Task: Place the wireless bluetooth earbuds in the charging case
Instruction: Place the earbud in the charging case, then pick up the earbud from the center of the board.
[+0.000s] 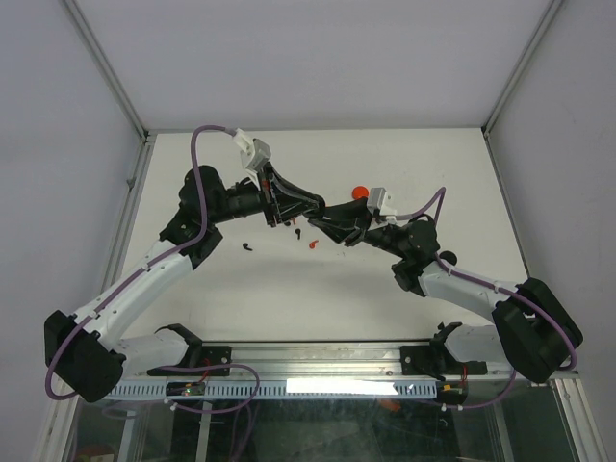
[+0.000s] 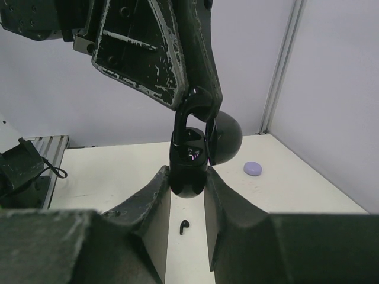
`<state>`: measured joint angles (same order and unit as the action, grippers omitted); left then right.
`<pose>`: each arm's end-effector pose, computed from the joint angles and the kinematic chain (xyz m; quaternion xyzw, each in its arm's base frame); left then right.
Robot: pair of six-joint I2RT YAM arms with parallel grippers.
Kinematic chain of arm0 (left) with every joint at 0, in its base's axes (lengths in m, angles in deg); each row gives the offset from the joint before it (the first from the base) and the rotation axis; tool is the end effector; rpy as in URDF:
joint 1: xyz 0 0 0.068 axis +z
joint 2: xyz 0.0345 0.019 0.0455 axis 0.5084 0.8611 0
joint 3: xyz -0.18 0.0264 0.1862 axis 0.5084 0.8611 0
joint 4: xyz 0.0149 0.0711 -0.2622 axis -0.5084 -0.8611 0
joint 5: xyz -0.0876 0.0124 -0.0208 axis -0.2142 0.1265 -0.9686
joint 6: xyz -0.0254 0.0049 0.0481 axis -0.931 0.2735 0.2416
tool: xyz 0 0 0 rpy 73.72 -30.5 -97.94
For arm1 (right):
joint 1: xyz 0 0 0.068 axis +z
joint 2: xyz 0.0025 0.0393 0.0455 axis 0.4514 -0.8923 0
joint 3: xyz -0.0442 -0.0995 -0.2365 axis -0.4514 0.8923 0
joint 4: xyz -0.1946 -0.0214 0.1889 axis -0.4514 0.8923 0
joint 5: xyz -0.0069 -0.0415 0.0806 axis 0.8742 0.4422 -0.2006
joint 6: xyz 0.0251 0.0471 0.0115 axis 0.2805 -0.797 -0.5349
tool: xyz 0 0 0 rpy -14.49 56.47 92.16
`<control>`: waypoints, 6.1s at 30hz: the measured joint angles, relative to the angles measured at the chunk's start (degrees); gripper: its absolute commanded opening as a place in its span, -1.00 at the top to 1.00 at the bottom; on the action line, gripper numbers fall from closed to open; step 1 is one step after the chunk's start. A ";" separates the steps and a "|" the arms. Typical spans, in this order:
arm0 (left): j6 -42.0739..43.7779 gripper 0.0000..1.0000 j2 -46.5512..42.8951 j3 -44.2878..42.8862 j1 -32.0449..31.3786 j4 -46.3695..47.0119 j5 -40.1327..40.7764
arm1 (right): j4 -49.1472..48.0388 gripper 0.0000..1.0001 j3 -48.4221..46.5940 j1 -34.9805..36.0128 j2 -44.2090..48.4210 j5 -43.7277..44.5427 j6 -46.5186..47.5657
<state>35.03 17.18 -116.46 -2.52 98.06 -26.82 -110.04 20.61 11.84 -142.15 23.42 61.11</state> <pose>0.2203 -0.1718 0.3656 0.3237 0.6130 -0.5173 0.5019 0.1956 0.1824 0.2713 -0.3784 0.4195 0.4483 0.6927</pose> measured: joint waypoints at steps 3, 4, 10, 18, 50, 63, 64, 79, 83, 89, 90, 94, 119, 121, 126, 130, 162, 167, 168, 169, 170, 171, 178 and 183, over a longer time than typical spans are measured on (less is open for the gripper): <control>0.15 0.83 0.37 0.02 -0.15 -0.04 0.04 | 0.09 1.00 0.00 0.00 0.00 0.02 -0.09; 0.17 0.84 0.42 0.02 -0.26 -0.02 0.04 | 0.07 1.00 0.00 0.00 0.00 0.02 -0.17; 0.70 0.84 0.63 0.04 -0.37 -0.11 0.00 | 0.07 1.00 0.00 0.00 0.00 0.04 -0.26; 2.01 0.87 0.50 0.11 -0.37 -0.63 0.46 | 0.35 1.00 0.02 0.00 0.00 0.07 -0.26; 4.02 0.11 -0.37 0.11 -0.72 -6.62 3.67 | 1.31 1.00 0.15 -0.07 0.13 0.90 -0.24; 2.47 -0.10 -0.37 -3.41 -0.74 -14.34 7.56 | 4.00 1.00 0.17 -0.07 0.87 2.84 2.16; 2.40 -0.12 -0.37 -3.69 -0.74 -14.93 7.80 | 4.22 1.00 0.17 -0.07 0.94 2.97 2.29; 0.63 -0.07 -0.22 -9.49 -0.70 -22.53 11.87 | 5.73 1.00 0.17 0.22 0.98 3.26 2.67; 0.02 -0.03 0.61 -9.99 -0.72 -23.19 10.71 | 5.90 1.00 0.17 0.26 0.98 3.26 2.67; -0.20 -0.02 1.46 -10.01 -0.74 -24.87 10.25 | 6.60 1.00 0.17 0.26 1.01 3.26 2.71; -0.20 0.00 1.46 -10.01 -0.74 -25.03 10.25 | 6.67 1.00 0.17 0.26 1.01 3.26 2.71; -0.20 0.02 1.46 -10.12 -0.74 -26.01 10.38 | 7.19 1.00 0.17 0.26 1.01 3.19 2.75; 0.02 0.06 2.08 -12.15 -2.97 -29.68 10.60 | 7.39 1.00 0.17 0.26 1.03 3.28 2.84; 0.20 0.06 2.49 -12.37 -2.97 -29.59 10.58 | 7.43 1.00 0.17 0.28 1.07 3.19 2.82; 1.09 0.06 3.76 -12.96 -2.99 -29.49 10.25 | 7.65 1.00 0.17 0.26 1.11 3.04 2.82; 1.86 0.05 4.76 -13.25 -2.99 -29.49 9.92 | 8.50 1.00 0.17 0.26 1.11 3.02 2.82; 4.42 -0.37 -1.07 -12.52 -3.37 -32.17 15.52 | 8.70 1.00 1.79 0.33 3.19 6.10 3.72; 0.61 -0.37 -4.00 -10.32 -3.37 -36.89 27.58 | 8.85 1.00 3.67 0.33 3.43 8.41 4.79; -0.33 -0.37 -4.04 -9.53 -3.37 -37.90 30.12 | 9.01 1.00 4.07 0.33 3.50 8.85 4.92; -1.25 -0.37 -3.78 -8.55 -3.37 -39.36 33.00 | 9.20 1.00 4.72 0.35 3.61 9.31 5.20; -2.16 -0.37 -3.37 -7.87 -3.37 -40.68 34.93 | 9.31 1.00 5.16 0.35 3.69 9.60 5.35; -3.37 -0.38 -2.64 -7.02 -3.37 -42.18 37.53 | 9.55 1.00 5.62 0.35 3.80 9.94 5.49; -9.51 -0.37 4.15 -2.95 -3.04 -49.72 49.72 | 11.58 1.00 7.21 0.37 5.38 11.34 6.54; -11.34 -0.28 9.07 -2.58 -0.44 -51.74 53.22 | 11.93 1.00 7.45 0.37 5.53 11.63 7.39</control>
<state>23.68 26.25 -119.04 -2.96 46.32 26.40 -98.11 28.06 12.21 -136.62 35.04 68.50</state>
